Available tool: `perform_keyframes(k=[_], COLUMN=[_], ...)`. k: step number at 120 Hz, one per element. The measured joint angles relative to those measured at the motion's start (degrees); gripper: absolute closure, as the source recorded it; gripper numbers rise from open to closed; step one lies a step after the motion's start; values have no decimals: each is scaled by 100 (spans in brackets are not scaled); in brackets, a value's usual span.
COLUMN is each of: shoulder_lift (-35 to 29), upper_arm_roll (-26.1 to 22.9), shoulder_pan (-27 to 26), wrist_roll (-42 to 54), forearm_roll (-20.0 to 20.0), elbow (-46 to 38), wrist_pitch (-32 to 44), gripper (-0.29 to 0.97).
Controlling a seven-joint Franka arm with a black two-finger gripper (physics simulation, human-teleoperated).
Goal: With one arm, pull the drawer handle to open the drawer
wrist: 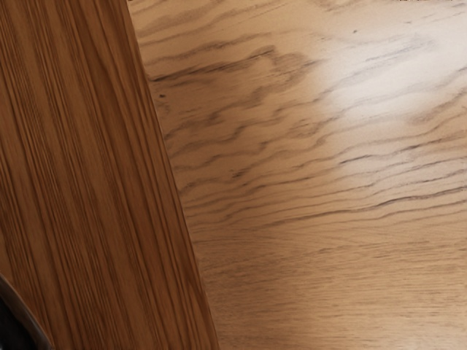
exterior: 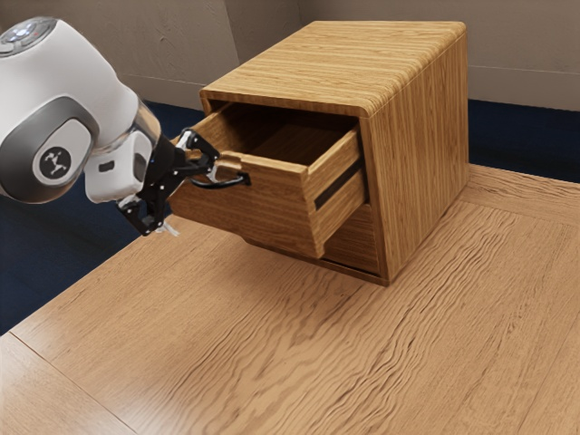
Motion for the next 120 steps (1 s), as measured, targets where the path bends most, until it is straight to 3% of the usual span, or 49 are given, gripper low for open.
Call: perform_keyframes(k=[71,112,120], shoulder_lift=[-1661,-2136,-2180], upper_arm_roll=[46,-40,-121], shoulder_pan=[43,34,14], wrist_roll=[2,0,-18], forearm_roll=[167,246,225], elbow=[-1539,-1478,-1004], wrist_pitch=[-20,-109,-342], gripper=[0,0,0])
